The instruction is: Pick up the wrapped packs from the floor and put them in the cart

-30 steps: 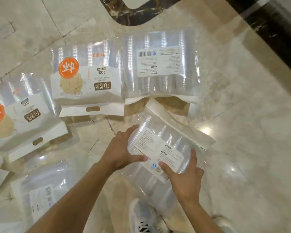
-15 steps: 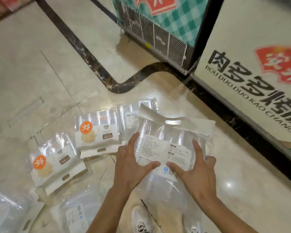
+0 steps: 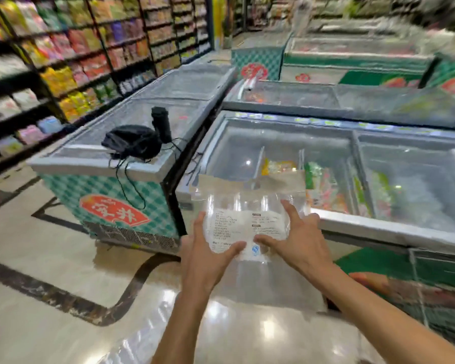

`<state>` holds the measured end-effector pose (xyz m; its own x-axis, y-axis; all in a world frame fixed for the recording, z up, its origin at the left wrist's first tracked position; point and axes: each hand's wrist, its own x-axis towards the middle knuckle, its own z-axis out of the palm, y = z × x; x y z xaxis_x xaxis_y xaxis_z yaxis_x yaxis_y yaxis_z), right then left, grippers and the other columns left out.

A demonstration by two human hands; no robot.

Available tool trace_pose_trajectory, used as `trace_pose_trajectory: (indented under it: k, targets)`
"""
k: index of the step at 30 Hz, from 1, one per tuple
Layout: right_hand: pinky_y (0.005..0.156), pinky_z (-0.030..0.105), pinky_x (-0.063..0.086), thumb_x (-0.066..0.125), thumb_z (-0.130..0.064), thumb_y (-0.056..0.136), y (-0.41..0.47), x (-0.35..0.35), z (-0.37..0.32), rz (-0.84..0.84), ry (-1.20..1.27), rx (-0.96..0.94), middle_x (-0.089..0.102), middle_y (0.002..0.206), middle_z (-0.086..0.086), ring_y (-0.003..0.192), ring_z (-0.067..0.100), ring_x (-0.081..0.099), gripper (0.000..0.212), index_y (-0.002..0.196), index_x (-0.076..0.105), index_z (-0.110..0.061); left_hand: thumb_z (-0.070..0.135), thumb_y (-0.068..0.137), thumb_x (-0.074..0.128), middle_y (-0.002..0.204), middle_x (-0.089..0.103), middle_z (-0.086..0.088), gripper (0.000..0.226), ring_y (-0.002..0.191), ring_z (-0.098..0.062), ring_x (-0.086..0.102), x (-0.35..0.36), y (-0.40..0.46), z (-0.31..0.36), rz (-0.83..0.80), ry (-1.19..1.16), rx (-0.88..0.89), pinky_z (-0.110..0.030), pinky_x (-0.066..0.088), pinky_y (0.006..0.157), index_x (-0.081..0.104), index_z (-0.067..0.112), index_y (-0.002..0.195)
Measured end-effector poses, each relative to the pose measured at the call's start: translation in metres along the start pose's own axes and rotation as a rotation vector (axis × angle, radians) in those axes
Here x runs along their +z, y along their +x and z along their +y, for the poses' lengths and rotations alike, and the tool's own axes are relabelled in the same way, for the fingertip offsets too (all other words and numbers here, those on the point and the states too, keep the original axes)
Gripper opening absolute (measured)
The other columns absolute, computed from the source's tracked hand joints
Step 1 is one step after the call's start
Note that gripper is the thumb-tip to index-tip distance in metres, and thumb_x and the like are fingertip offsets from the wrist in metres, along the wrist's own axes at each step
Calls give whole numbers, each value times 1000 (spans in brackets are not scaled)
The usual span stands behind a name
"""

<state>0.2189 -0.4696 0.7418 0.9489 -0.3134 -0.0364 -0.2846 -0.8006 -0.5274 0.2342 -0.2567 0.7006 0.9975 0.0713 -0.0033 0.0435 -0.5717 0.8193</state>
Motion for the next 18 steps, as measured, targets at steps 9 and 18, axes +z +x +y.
trace_pose_trajectory:
  k: [9, 18]
  targets:
    - [100, 48, 51, 64, -96, 49, -43, -217, 163, 301, 22, 267, 29, 143, 18, 118, 44, 57, 123, 153, 22, -46, 88, 56, 74, 154, 39, -12, 121, 141, -34, 36, 132, -59, 228, -243, 20, 339, -48, 38, 112, 15, 47, 154]
    - [88, 44, 56, 66, -93, 54, -84, -331, 349, 346, 1, 403, 33, 140, 14, 113, 39, 61, 117, 153, 25, -45, 88, 56, 72, 148, 36, -24, 124, 142, -41, 34, 302, -154, 348, -426, 60, 322, -50, 40, 108, 8, 51, 155]
